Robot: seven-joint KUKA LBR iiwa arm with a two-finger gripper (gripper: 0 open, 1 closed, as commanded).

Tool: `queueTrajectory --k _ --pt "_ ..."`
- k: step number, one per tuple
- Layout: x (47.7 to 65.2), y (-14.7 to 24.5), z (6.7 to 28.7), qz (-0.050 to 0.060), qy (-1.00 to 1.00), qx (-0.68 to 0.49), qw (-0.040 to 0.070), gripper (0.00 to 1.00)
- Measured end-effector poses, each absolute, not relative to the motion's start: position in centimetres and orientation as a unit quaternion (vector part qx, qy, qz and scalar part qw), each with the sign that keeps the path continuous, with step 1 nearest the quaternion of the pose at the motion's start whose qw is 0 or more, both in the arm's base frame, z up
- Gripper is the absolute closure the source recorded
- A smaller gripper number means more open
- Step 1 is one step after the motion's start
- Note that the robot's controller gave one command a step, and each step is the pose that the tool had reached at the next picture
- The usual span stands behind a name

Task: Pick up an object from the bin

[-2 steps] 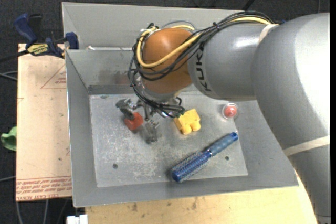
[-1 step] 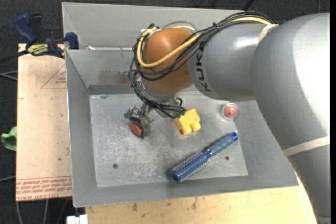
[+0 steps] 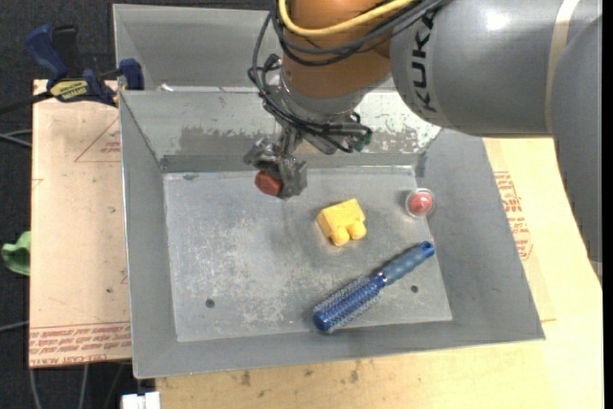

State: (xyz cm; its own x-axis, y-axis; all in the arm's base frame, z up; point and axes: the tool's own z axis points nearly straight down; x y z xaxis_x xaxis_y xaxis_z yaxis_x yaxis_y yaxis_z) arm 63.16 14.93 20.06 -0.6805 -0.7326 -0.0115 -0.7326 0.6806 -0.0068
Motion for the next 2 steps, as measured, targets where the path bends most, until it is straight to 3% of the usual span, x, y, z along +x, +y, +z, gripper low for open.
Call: queueTrajectory --k 1,2 --pt "62.9 14.9 19.6 0.001 0.917 -0.400 0.002 0.00" --pt "58.5 5.3 15.0 0.000 0.871 -0.491 -0.001 0.00"
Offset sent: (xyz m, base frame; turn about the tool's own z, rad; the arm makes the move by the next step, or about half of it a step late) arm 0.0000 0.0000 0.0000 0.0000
